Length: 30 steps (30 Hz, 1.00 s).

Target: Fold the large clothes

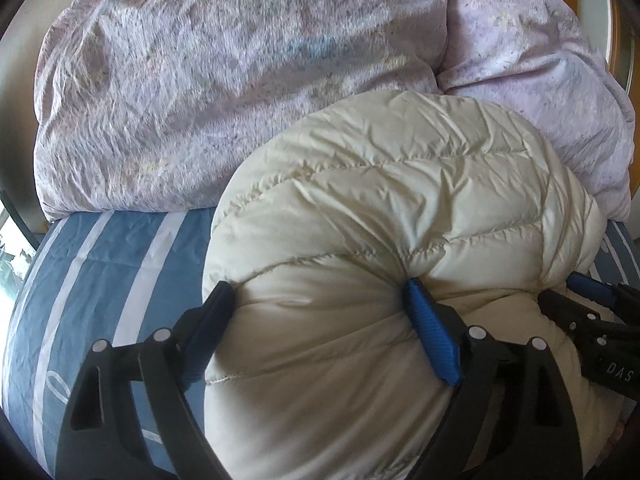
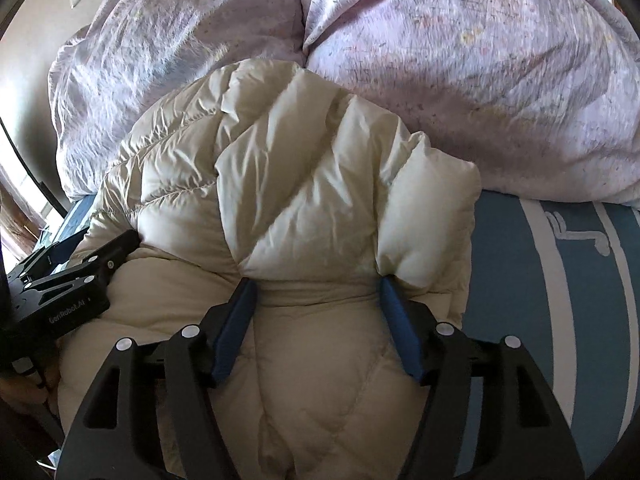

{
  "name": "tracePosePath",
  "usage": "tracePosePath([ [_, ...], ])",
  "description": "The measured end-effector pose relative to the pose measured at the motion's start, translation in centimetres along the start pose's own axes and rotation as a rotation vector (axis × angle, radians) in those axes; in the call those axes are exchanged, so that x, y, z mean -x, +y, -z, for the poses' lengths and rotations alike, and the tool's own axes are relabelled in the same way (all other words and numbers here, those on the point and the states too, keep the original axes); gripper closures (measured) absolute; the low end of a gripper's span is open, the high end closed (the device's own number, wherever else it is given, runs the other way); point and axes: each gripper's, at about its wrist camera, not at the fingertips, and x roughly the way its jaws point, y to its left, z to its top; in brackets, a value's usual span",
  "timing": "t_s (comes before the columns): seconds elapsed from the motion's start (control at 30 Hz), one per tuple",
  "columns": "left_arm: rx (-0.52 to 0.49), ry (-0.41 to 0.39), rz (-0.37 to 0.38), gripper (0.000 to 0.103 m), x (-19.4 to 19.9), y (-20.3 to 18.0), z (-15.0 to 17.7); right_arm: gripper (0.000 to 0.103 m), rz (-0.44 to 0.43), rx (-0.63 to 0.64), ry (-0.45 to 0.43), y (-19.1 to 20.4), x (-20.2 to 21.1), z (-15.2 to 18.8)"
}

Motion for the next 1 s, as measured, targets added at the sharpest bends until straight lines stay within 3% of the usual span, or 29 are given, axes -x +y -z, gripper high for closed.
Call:
tracePosePath([
  [0.57,0.045,0.014,0.011,0.007,-2.9,0.9,0.7,0.034,-0.008,0.004,-0.038,-0.5,-1.9,0.8],
  [0.8,0.072,0.042,0.008,0.003,-2.9,0.9,0.4,0.031,-0.010,0.009,0.034,-0.6,-1.8,-0.7],
  [0.9,0.082,0.043,0.005,0.003,-1.2,1.6,0.3,0.023,0.017,0.002,0.075,-0.5,-0.8,-1.9],
  [1.0,0.071,0.016,-0.007,0.003,1.2,1.7,0.4,0.012,0.073,-0.007,0.051,-0.7,1.3,-2.2],
])
